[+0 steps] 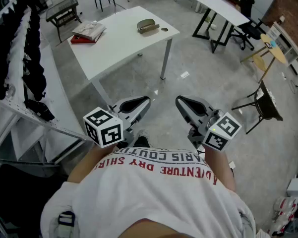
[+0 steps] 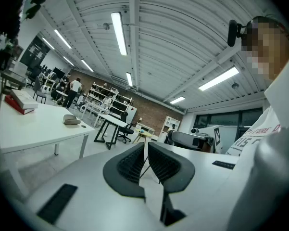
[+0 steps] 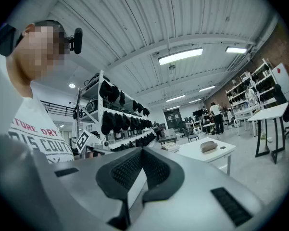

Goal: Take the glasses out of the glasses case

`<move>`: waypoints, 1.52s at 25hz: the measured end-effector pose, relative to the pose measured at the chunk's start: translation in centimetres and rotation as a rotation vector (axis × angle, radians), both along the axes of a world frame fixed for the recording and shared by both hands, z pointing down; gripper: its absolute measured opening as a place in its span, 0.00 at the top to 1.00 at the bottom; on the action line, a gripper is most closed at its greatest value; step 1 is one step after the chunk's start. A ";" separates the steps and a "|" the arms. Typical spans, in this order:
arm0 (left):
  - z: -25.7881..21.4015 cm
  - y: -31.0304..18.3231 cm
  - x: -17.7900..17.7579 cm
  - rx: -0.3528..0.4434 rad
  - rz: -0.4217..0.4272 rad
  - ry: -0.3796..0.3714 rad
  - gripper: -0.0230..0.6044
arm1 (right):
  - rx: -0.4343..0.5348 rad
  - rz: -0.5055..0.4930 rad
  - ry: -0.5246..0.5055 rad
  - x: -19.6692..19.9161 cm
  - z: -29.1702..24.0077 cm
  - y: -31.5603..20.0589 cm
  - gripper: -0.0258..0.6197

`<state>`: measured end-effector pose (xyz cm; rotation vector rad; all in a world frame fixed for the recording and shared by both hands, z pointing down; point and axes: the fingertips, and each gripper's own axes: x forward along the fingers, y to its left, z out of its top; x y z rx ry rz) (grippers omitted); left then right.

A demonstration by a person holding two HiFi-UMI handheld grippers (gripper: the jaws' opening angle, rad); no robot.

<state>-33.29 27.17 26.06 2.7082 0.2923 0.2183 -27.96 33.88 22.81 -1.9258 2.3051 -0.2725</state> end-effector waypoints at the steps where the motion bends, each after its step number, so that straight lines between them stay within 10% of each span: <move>1: 0.2 -0.2 0.0 -0.003 0.000 0.000 0.89 | -0.002 0.004 0.002 0.0 0.0 -0.1 0.92; 12: 0.4 -0.5 0.5 -0.012 0.009 0.007 0.89 | 0.013 0.029 0.019 0.6 0.0 0.6 0.90; 25: 1.2 -3.0 2.6 -0.020 0.001 0.004 0.89 | -0.051 0.074 0.044 4.1 1.9 -1.8 0.50; 38: 2.3 -11.6 11.4 -0.055 0.000 -0.026 0.89 | -0.096 0.075 0.059 12.7 2.8 -10.7 0.45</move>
